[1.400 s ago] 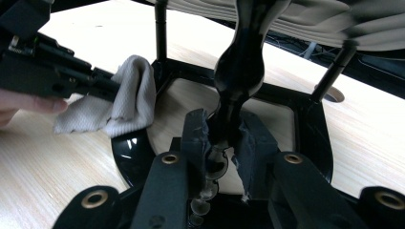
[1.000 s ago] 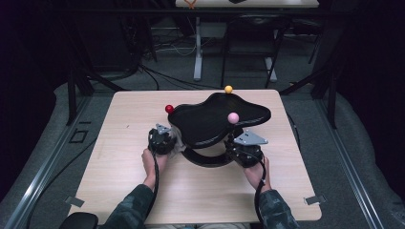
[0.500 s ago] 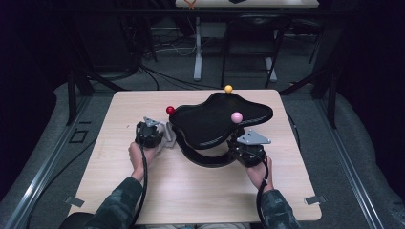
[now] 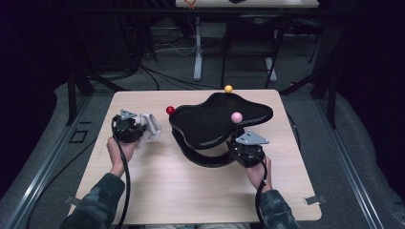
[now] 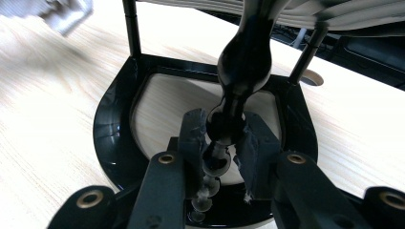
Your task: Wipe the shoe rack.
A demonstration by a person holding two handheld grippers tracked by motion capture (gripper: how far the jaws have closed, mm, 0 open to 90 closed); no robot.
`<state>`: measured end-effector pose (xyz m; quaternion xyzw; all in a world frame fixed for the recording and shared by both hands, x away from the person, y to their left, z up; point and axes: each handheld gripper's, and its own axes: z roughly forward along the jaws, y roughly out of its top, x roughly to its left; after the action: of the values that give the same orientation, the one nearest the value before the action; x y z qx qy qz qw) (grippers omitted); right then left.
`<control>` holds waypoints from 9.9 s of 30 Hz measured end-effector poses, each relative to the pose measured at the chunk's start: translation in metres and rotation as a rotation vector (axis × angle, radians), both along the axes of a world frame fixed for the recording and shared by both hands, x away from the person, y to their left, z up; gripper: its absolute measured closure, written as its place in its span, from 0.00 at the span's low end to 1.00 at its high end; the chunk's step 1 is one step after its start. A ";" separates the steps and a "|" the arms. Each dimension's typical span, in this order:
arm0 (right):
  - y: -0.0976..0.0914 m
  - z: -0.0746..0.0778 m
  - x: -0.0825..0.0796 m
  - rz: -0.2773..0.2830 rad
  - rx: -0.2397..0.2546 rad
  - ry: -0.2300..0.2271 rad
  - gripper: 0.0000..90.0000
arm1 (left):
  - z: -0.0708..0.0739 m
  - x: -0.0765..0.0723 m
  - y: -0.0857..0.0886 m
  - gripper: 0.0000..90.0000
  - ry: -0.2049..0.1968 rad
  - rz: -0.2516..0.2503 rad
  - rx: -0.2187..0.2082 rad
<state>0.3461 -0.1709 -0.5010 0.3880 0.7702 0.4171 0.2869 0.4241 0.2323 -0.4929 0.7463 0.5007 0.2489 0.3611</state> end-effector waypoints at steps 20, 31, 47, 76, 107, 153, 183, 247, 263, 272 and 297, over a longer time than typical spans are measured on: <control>-0.001 0.000 -0.001 -0.002 0.014 0.001 0.81 | 0.000 -0.054 0.056 0.89 0.083 0.001 0.066; 0.000 -0.001 -0.001 -0.011 0.026 0.004 0.81 | -0.024 -0.059 0.080 0.87 0.229 0.003 0.046; -0.002 0.000 0.000 0.003 0.037 0.019 0.82 | -0.003 -0.062 0.089 0.27 0.167 0.072 0.004; -0.011 0.001 0.004 0.004 0.045 0.031 0.82 | 0.046 0.051 -0.024 0.10 0.176 -0.244 -0.035; -0.008 0.000 0.015 -0.019 0.051 0.024 0.82 | 0.041 0.069 -0.066 0.67 0.147 -0.313 0.011; 0.044 0.065 -0.047 0.107 0.153 0.092 0.00 | 0.034 0.005 -0.034 0.67 0.078 -0.187 -0.006; 0.042 0.063 -0.042 0.077 0.140 0.068 0.00 | 0.033 -0.012 -0.032 0.67 0.084 -0.223 -0.042; 0.023 0.051 0.005 -0.161 0.167 0.043 0.00 | 0.033 -0.047 -0.059 0.67 0.112 -0.361 -0.049; 0.021 0.044 0.013 -0.190 0.154 0.051 0.00 | 0.031 -0.053 -0.073 0.67 0.101 -0.382 -0.050; 0.014 0.043 0.015 -0.212 0.157 0.051 0.00 | 0.031 -0.054 -0.082 0.67 0.101 -0.397 -0.050; 0.014 0.031 0.036 -0.249 0.154 0.078 0.00 | 0.030 -0.056 -0.111 0.67 0.100 -0.445 -0.052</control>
<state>0.3818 -0.1572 -0.4702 0.5173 0.6924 0.4208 0.2754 0.3681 0.1211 -0.4632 0.8400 0.3474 0.1131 0.4011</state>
